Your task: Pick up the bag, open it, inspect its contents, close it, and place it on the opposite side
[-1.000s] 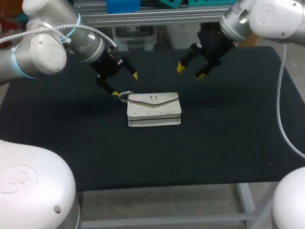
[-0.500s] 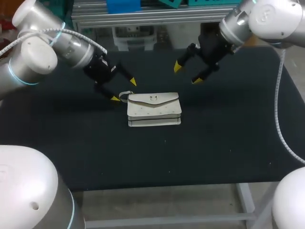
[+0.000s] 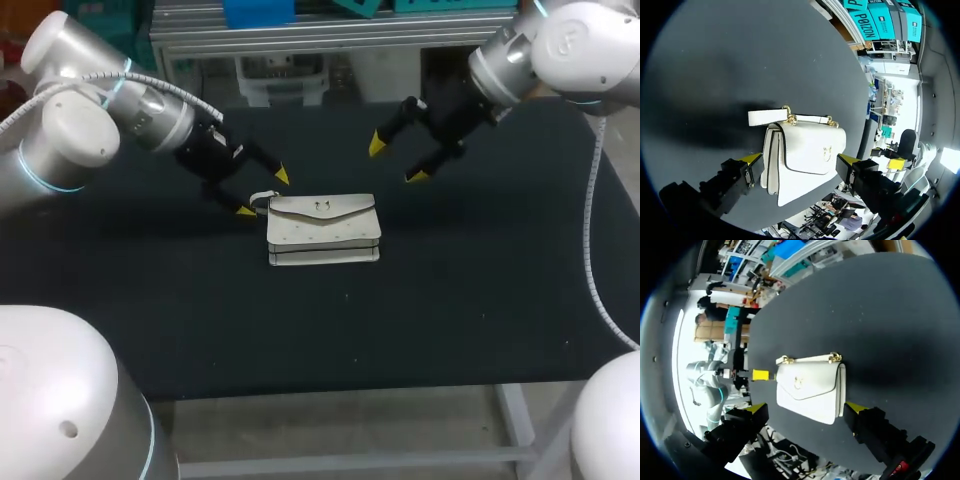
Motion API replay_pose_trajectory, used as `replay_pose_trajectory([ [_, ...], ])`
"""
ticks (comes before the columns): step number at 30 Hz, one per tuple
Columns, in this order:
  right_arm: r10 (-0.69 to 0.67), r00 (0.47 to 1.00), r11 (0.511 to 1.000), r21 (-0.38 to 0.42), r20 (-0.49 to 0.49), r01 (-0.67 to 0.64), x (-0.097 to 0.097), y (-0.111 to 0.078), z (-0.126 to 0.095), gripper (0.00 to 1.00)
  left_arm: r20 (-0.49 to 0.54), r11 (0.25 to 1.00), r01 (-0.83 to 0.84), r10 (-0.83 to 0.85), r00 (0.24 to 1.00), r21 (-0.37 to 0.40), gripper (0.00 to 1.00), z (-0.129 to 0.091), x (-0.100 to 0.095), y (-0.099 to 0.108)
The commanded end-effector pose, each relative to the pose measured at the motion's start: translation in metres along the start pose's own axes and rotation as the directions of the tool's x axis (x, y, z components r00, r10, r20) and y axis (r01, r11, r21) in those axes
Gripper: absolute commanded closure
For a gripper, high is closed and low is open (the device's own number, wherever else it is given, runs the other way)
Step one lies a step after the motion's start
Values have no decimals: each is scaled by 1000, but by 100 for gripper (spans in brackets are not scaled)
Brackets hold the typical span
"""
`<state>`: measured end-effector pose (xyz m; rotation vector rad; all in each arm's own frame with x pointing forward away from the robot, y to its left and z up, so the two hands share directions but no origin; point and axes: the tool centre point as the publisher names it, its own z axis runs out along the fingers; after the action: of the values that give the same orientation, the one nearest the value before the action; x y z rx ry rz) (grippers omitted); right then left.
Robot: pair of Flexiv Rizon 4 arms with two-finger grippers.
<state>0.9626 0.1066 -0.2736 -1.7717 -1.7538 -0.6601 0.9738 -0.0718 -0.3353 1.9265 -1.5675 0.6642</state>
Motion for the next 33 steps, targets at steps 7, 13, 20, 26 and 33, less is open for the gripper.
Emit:
replay_pose_trajectory([
  [7, 265, 956, 964, 43, -123, -262, -24, 6, 27, 0, -85, 1000, -13, 11, 996, -27, 0, 13, -12, -3],
  [13, 316, 943, 948, 59, -107, -312, -24, 6, 45, 0, -108, 998, -23, 17, 994, -53, 2, 17, -11, -3],
  [20, 357, 922, 934, 80, -150, -349, -33, 10, 63, 0, -134, 997, -20, 9, 991, -79, 19, 18, -14, -3],
  [26, 369, 917, 929, 81, -154, -360, -34, 10, 71, 0, -146, 995, -27, 13, 989, -95, 24, 16, -14, 0],
  [33, 369, 912, 929, 77, -177, -361, -37, 14, 81, 0, -149, 993, -26, 8, 989, -117, 34, 21, -15, -1],
])
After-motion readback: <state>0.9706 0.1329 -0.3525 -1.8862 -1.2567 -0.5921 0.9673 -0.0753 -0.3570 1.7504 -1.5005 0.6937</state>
